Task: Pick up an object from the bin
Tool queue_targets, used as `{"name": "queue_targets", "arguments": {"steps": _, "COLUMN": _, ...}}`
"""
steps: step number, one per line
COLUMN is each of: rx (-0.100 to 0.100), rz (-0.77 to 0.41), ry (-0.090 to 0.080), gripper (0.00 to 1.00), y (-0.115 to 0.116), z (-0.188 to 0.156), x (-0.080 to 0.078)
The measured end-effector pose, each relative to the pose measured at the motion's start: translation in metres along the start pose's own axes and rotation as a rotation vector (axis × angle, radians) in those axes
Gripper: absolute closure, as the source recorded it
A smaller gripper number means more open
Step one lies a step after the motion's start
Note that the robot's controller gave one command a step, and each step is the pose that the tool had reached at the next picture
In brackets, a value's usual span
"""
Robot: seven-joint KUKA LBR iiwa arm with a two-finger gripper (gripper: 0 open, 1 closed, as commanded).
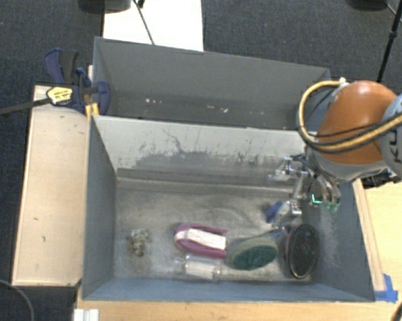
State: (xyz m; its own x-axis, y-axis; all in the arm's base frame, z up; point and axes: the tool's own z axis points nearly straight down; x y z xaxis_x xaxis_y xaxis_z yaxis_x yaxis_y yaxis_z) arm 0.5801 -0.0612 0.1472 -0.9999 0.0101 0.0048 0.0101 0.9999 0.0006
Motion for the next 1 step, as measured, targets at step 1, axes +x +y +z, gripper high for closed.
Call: {"name": "queue_targets", "arguments": {"steps": 1, "rx": 0.002, "rz": 0.038, "ry": -0.002, "gripper": 0.0, "y": -0.0639, "z": 0.066, "x": 0.01}}
